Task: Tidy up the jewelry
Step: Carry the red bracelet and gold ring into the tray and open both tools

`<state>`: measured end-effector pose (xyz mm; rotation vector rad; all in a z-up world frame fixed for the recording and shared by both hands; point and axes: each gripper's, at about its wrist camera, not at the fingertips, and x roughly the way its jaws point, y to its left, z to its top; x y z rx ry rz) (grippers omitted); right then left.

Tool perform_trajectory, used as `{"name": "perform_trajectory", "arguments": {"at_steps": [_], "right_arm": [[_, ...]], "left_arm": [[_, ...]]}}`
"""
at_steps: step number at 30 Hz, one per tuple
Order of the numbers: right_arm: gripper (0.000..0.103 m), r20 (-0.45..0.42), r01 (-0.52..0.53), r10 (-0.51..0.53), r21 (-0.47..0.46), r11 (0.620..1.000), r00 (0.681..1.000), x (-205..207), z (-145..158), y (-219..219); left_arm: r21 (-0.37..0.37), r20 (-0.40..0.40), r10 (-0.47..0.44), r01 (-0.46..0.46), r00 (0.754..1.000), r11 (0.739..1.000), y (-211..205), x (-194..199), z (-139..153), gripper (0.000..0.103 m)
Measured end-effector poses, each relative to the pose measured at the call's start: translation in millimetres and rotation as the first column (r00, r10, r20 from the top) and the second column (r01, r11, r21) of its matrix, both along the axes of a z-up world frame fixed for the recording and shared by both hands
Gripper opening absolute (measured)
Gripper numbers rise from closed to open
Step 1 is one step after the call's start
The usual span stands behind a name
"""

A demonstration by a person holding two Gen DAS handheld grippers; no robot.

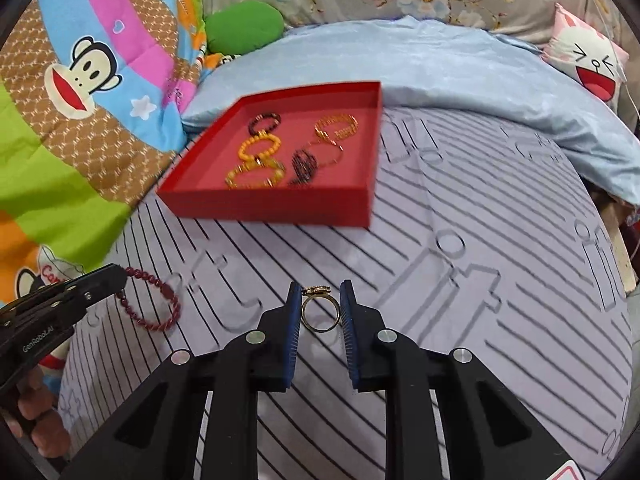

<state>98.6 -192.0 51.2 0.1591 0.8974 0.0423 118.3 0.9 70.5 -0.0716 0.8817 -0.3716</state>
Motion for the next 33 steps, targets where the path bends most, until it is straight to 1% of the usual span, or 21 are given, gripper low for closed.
{"name": "perform_trajectory", "arguments": {"at_steps": [7, 9, 13, 17, 23, 31, 32, 33], "right_arm": [[0.018, 0.056, -0.028, 0.029, -0.019, 0.999, 0.998, 56.4, 21.0, 5.3], [0.018, 0.063, -0.023, 0.024, -0.018, 1.0, 0.998, 73.6, 22.9, 1.8], [0.018, 0.064, -0.005, 0.004, 0.014, 1.0, 0.998, 110.3, 22.2, -9.4], [0.018, 0.06, 0.005, -0.005, 0.002, 1.0, 0.998, 137.1, 15.3, -14.2], [0.018, 0.043, 0.011, -0.011, -0.007, 1.0, 0.999, 165.0, -2.8, -17.1], [0.019, 0.024, 0.005, -0.004, -0.019, 1.0, 1.0, 186.4, -19.1, -11.7], [0.02, 0.029, 0.004, -0.003, -0.021, 1.0, 1.0, 186.9, -19.5, -10.8], [0.025, 0.028, 0.004, -0.003, -0.028, 1.0, 1.0, 187.3, -19.4, -9.9]], "left_arm": [[-0.046, 0.09, -0.013, 0.018, 0.996, 0.999, -20.8, 55.0, 34.7, 0.007], [-0.053, 0.106, -0.018, 0.024, 0.994, 0.998, -28.6, 70.6, 39.9, 0.008], [-0.058, 0.123, -0.032, 0.04, 0.992, 0.998, -46.0, 102.9, 42.8, 0.008], [-0.046, 0.103, -0.034, 0.038, 0.994, 0.998, -62.2, 135.9, 30.0, 0.008], [-0.014, 0.069, -0.022, 0.023, 0.997, 1.0, -74.1, 167.2, 4.7, 0.007], [0.022, 0.04, 0.0, -0.001, 0.999, 1.0, -76.3, 186.3, -18.8, 0.008], [0.032, 0.038, 0.005, -0.006, 0.999, 0.999, -76.6, 187.7, -20.3, 0.008], [0.04, 0.033, 0.014, -0.015, 0.999, 0.999, -75.9, 188.9, -22.0, 0.008]]}}
